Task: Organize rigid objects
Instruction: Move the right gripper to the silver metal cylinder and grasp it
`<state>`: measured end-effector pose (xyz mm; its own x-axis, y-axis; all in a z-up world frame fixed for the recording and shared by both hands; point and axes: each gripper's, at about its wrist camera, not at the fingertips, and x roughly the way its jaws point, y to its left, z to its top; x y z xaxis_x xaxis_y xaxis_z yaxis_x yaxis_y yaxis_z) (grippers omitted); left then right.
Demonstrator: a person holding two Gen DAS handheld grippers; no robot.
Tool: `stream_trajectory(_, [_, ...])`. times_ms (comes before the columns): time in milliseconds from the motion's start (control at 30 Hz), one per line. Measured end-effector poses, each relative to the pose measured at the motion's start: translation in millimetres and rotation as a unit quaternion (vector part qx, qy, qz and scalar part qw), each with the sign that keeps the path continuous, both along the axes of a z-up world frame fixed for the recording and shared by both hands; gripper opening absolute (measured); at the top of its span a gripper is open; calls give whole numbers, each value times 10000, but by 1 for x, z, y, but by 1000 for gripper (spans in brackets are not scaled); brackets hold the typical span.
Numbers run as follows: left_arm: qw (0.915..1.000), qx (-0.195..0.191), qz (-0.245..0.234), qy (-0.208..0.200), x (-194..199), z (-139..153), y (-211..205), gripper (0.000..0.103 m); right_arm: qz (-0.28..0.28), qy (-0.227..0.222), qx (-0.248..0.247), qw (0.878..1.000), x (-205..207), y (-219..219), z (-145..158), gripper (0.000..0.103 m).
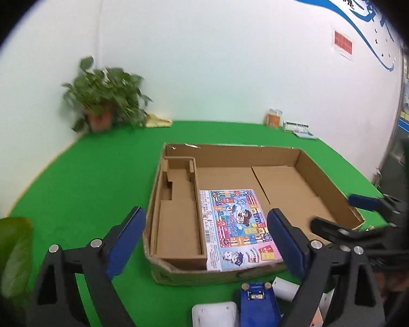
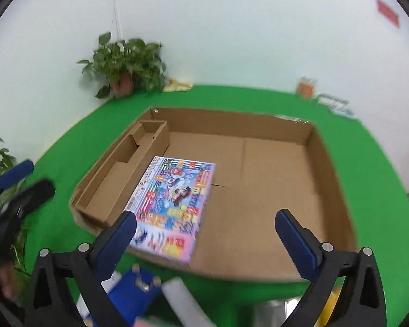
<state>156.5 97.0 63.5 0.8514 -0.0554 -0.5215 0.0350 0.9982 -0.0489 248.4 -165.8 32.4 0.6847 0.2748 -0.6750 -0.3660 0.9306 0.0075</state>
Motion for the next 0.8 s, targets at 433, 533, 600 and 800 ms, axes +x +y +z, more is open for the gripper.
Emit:
stream_trajectory(433, [9952,-449,-801,346,-58,-16,-51,3,-267,-223,-110,9993,-110,-46,-17,57])
stream_trajectory(533, [9973,-348,-640,99,-74,-14,-57,49,-259,-121,17,9996,-125,-58,-26,57])
stream_trajectory(600, [9982,-389,-463,55,-81,-15,-57,101,-237,-142,108,9996,-134,-65,-30,87])
stream_trajectory(800, [9987,-476,-181,23,-96,-27,-51,102,-42,-388,74,9992,-164,-71,-37,102])
